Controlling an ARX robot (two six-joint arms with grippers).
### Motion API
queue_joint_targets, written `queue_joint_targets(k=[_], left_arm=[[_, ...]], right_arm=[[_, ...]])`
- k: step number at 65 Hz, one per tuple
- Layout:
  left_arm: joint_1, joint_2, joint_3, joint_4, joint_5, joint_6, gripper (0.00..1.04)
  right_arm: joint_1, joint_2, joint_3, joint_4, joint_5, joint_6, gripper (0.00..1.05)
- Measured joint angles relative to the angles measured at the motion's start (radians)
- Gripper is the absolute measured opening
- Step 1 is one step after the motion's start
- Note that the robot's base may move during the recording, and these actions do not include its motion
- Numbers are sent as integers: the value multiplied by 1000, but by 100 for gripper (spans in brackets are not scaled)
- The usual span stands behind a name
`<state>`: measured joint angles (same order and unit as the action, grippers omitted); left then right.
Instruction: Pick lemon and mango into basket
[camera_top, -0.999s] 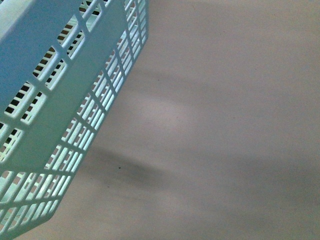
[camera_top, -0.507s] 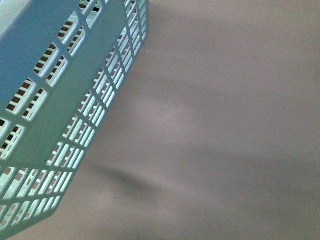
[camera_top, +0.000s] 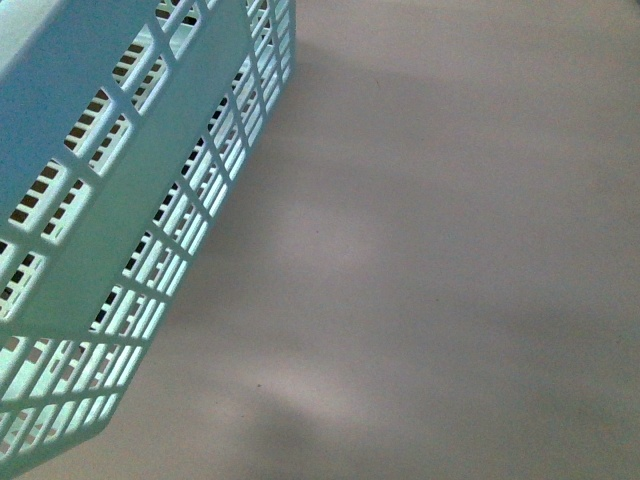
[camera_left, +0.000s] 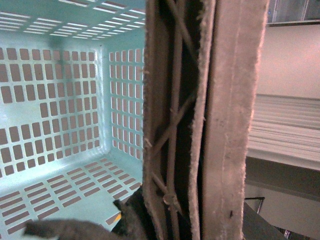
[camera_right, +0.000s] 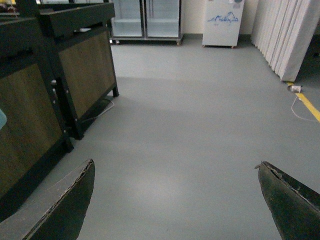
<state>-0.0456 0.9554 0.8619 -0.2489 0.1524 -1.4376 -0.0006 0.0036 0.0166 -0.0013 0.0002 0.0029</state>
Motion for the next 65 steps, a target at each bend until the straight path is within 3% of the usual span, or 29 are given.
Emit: queue_joint_targets(k=[65], left_arm=[[0, 0, 0, 0, 1, 1, 15]], right_arm=[[0, 0, 0, 0, 0, 0, 96]])
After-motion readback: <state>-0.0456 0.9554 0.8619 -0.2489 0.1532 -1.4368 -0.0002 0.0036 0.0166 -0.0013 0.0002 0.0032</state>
